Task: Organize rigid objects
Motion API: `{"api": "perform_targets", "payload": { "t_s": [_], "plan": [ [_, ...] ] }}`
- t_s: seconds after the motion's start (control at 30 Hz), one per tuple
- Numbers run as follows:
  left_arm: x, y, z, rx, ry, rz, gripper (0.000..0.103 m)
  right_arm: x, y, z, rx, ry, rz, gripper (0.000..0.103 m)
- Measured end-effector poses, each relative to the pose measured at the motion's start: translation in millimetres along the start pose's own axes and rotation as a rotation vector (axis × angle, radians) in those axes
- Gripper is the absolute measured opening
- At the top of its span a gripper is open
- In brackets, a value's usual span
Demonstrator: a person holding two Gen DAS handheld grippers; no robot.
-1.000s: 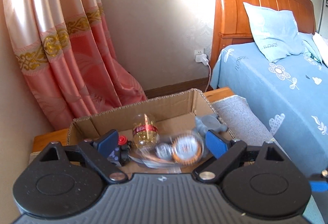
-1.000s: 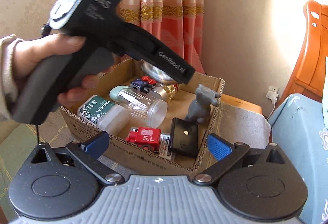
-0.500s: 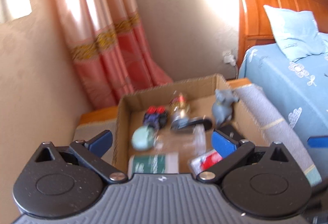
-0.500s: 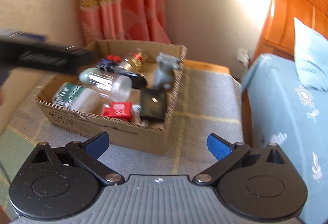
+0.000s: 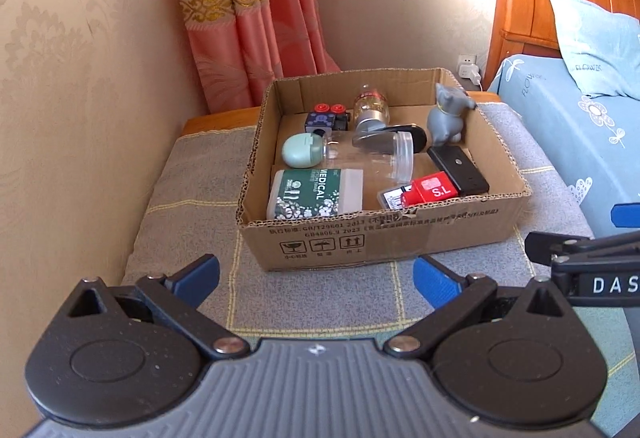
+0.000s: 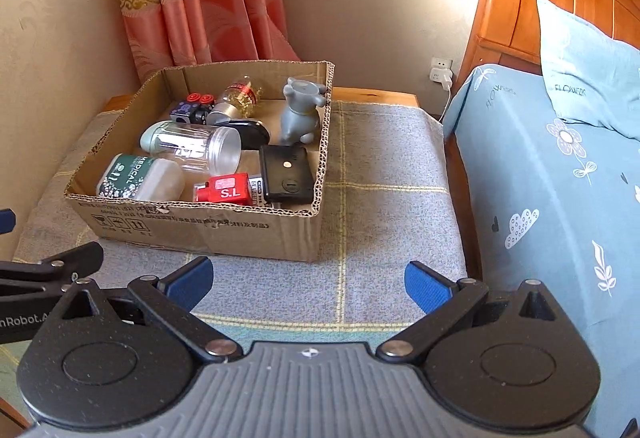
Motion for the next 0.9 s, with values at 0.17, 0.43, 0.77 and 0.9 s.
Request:
{"api": "perform_targets", "payload": {
  "t_s": [0.17,0.43,0.77,0.9],
  "plan": [
    [-4,-6,-1,-0.019,0.011,-0.018,0.102,-6,-7,0,-0.017,0.008,0.007,0.103],
    [-7,-10,0,-0.034,0.017,-0.027,0.102,-9,-12,-1,-0.019,0.011,0.003,0.103],
    [-12,-8,3,-0.029,0.020,-0.032,0.102,-12,-11,2,-0.013,0.015,0.004,0.103],
    [-15,-9,3,-0.031,0.027,-0.042,0.102,-14,-10,3,-0.010,0.022,0.001,0.103]
  ]
}}
Point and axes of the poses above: each gripper's, at about its wrist camera, not at the fingertips, and x roughly the way its jaws point, y to its right, z to its underside, the point moved 5 cm from there along x, roughly the way its jaws point, and after that the axes turned 5 degrees about -x, right-handed, at the moved point
